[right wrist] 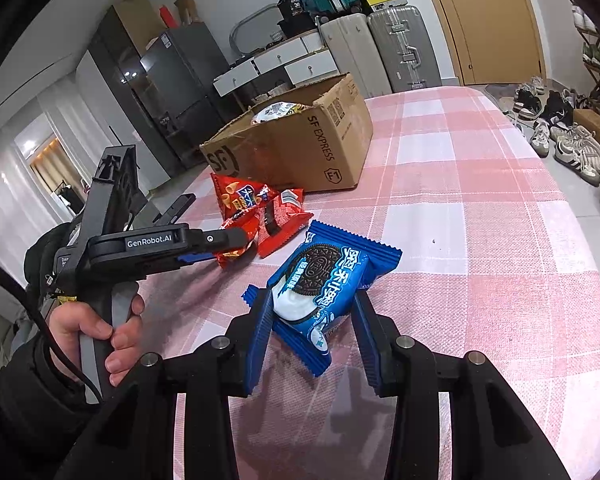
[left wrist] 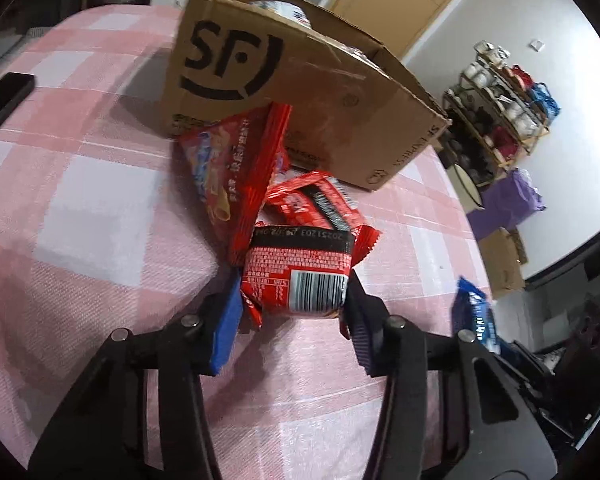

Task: Organize snacks
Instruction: 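Grasp the red wafer pack with the left gripper while the right holds the Oreo pack, then lift both held packs and carry them over the cardboard box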

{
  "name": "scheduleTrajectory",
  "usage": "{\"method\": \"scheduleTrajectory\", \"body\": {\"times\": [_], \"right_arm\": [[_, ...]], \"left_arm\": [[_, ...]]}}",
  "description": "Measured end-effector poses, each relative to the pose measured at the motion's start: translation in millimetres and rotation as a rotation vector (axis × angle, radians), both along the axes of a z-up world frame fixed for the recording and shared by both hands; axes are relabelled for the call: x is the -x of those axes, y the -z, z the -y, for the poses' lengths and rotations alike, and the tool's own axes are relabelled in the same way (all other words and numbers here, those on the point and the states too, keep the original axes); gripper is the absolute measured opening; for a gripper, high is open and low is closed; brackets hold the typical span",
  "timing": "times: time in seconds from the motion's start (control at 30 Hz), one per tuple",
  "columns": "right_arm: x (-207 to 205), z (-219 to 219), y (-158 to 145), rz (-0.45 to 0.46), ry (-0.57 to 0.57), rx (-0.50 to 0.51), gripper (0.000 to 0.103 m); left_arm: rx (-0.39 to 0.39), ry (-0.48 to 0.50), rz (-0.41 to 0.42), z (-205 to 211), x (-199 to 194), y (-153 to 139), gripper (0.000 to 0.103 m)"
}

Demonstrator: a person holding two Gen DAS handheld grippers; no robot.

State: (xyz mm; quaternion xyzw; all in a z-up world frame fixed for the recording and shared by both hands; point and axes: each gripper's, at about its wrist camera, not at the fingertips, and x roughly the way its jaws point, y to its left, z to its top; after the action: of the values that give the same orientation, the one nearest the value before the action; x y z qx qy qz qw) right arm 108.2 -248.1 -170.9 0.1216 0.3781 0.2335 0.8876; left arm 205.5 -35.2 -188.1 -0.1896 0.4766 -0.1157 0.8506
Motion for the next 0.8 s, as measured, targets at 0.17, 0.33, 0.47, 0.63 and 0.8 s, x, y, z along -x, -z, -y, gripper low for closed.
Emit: {"method": "scheduleTrajectory", "body": {"times": [0.17, 0.33, 0.47, 0.63, 0.8], "right_arm": [[4, -3, -6, 0.009, 0.000, 0.004, 0.040], [9, -7, -14, 0.023, -0.002, 0.007, 0.040], [13, -10, -25, 0.045, -0.001, 0.010, 0.040], [21, -13, -43, 0.075, -0.011, -0.009, 0.040], [27, -17, -69, 0.113, -0.031, -0.044, 0.040]], "left_arm": [[-0.013, 0.005, 0.015, -1, 16, -3, 0.045], [-0.030, 0.023, 0.048, -2, 33, -15, 0.045], [-0.030, 0.038, 0.083, -7, 51, -29, 0.045], [-0.034, 0.046, 0.129, -17, 73, -55, 0.045], [-0.032, 0.050, 0.169, -30, 92, -85, 0.045]]}}
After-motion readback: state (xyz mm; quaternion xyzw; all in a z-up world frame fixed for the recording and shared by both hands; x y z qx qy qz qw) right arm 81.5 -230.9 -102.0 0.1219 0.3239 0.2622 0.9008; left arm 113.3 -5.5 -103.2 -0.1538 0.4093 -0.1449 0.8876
